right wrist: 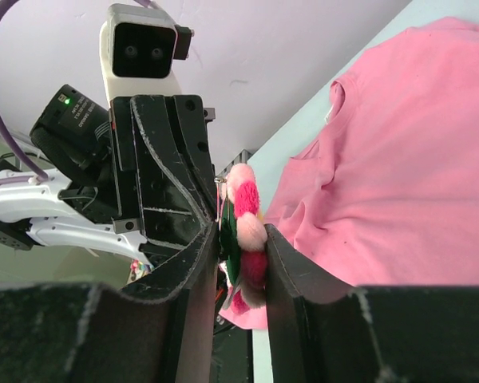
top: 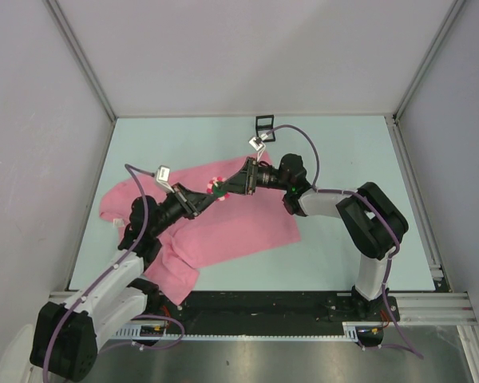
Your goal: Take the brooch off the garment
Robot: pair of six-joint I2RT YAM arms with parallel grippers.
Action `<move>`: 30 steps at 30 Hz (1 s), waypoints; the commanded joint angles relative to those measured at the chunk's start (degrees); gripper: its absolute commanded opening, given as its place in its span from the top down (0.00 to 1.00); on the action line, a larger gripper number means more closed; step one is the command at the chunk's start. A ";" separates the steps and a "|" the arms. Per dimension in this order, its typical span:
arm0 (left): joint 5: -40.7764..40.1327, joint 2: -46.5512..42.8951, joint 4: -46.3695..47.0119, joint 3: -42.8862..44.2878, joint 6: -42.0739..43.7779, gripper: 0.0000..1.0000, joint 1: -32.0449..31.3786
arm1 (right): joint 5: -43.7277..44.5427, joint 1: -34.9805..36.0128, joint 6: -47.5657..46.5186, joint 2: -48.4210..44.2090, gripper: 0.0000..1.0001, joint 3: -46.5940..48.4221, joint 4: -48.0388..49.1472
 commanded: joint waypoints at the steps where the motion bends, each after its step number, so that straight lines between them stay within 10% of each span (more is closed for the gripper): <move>1: 0.59 -2.08 3.78 -0.13 -0.80 0.99 -0.57 | 2.88 -1.25 0.02 -0.55 0.69 -0.28 3.00; 30: -3.11 -3.84 -6.86 4.00 4.21 1.00 -1.01 | -1.59 -2.12 -1.29 -0.99 0.46 0.34 3.00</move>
